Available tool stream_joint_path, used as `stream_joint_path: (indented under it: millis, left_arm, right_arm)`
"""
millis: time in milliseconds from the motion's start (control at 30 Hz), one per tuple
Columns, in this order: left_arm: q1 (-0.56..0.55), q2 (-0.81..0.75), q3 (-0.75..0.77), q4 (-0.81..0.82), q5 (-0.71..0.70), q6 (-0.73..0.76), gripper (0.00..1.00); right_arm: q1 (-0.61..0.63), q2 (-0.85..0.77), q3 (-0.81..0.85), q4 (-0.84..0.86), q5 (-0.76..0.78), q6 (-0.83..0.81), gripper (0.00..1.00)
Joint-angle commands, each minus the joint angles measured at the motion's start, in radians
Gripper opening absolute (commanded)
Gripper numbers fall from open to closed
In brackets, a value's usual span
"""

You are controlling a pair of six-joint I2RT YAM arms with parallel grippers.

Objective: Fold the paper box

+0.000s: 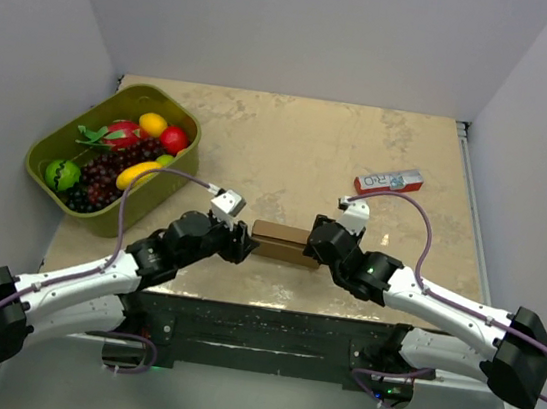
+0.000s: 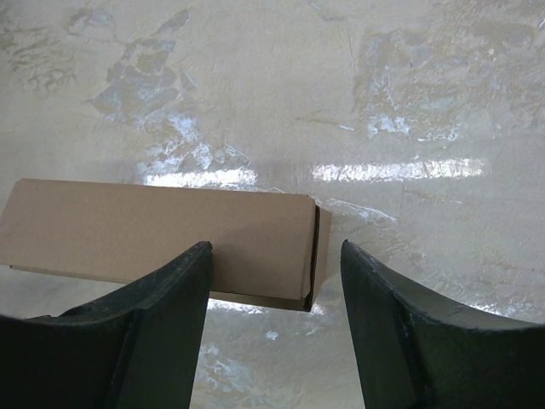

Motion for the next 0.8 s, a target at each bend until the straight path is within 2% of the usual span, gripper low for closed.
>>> stream_joint_path:
  millis: [0, 200, 367, 467, 633, 733, 767]
  left_arm:
    - [0.031, 0.026, 0.103, 0.000, -0.032, -0.093, 0.56]
    - [0.152, 0.131, 0.111, 0.081, 0.048, -0.134, 0.55]
    - [0.157, 0.208, 0.028, 0.184, 0.160, -0.148, 0.54]
    - [0.157, 0.225, -0.030, 0.225, 0.177, -0.165, 0.52]
    - [0.157, 0.228, -0.067, 0.195, 0.154, -0.158, 0.40]
    - [0.157, 0.222, -0.076, 0.172, 0.139, -0.148, 0.35]
    - [0.157, 0.222, -0.076, 0.167, 0.133, -0.145, 0.34]
  right_arm:
    - [0.004, -0.009, -0.023, -0.028, 0.013, 0.015, 0.63]
    - [0.004, -0.017, -0.031, -0.028, 0.010, 0.017, 0.63]
    - [0.004, -0.025, -0.035, -0.034, 0.013, 0.020, 0.63]
    - [0.004, -0.025, -0.038, -0.037, 0.019, 0.021, 0.63]
    - [0.004, -0.026, -0.026, -0.056, 0.018, 0.021, 0.64]
    - [0.004, -0.032, 0.005, -0.065, -0.013, -0.014, 0.67]
    - [0.002, -0.037, 0.032, -0.067, -0.021, -0.025, 0.71]
